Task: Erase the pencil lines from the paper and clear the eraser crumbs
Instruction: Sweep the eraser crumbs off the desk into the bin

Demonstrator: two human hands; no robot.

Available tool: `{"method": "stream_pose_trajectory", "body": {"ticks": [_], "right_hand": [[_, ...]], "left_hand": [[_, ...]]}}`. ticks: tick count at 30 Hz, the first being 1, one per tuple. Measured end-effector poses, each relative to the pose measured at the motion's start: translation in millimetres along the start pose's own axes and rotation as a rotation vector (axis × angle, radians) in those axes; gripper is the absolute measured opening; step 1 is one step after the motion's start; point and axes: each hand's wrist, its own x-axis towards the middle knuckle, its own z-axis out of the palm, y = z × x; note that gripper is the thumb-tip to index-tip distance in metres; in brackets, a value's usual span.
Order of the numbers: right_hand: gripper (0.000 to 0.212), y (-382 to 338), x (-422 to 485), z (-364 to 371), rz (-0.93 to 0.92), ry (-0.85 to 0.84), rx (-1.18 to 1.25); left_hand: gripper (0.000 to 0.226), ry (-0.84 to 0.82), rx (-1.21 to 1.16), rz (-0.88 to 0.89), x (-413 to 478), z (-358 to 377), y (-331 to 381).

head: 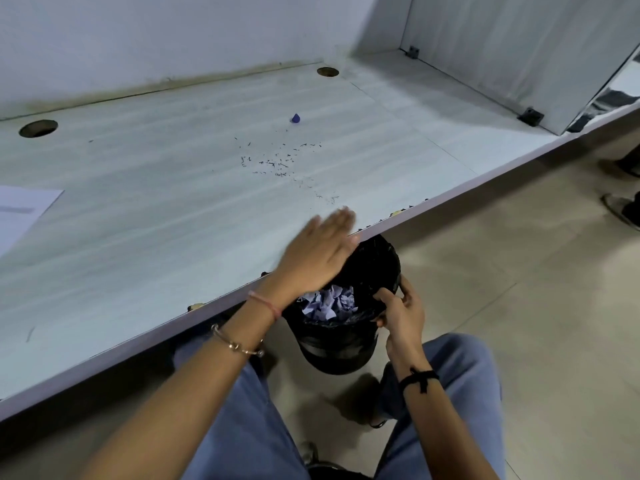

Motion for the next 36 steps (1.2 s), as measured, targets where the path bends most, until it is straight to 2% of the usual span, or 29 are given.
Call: {"method": "stream_pose_trajectory", "body": {"ticks": [1,3,4,6,8,10,12,14,20,22,23,25,27,29,31,32,34,36], "right_hand": [[0.058,0,0,-1,0.003,-0.001,0.004],[0.058,1,2,-3,0.008,-0.005,0.005],[0.058,1,3,-5,0.009,-0.006,0.002],[0.06,1,3,-6,0.01,-0.007,-0.004],[0.061,1,2,-8,0.008,-0.008,-0.012],[0.061,-1,3,-8,0.002,-0.007,-0.018],[0.061,-2,4,-7,-0.001,-0.004,-0.014],[0.061,-3,7,-5,0.0,0.002,-0.009],[0.056,-7,10,-5,-0.029,0.01,-0.026],[0.055,-9,10,-7,-0.044,0.01,-0.024],[0.056,-11,10,-9,-0.045,0.01,-0.022],[0.058,-11,10,-10,-0.039,0.014,-0.014],[0.058,-12,9,-11,-0.044,0.017,-0.009],[0.055,-13,9,-10,-0.057,0.017,-0.008],[0.052,-14,10,-9,-0.072,0.019,-0.008],[0.049,-14,11,-8,-0.076,0.013,-0.01],[0.047,-15,10,-6,-0.084,-0.001,-0.018],[0.048,-18,10,-5,-0.085,0.004,-0.025]], "left_hand": [[0.062,0.002,-0.075,0.04,-5,-3,2],[0.067,0.151,-0.15,0.022,-7,-19,-11],[0.069,0.246,-0.172,-0.054,-5,-29,-25],[0.066,0.361,-0.163,-0.315,-3,-43,-74],[0.074,0.375,-0.072,-0.561,-3,-51,-125],[0.09,0.248,0.001,-0.653,5,-51,-140],[0.081,0.211,0.019,-0.575,21,-42,-117],[0.079,0.202,0.069,-0.348,32,-26,-75],[0.078,-0.087,0.041,0.091,5,3,10],[0.079,-0.041,0.002,0.124,3,-3,10],[0.08,0.028,-0.003,0.077,6,-9,4],[0.085,0.126,-0.044,-0.104,17,-21,-17],[0.089,0.089,-0.017,-0.242,27,-26,-33],[0.084,0.045,0.141,-0.155,30,-17,-28],[0.08,-0.022,0.16,0.07,27,-4,-5],[0.08,-0.078,0.117,0.164,23,0,7],[0.07,-0.135,-0.076,0.231,18,2,23],[0.063,-0.072,-0.251,0.224,15,-6,23]]}}
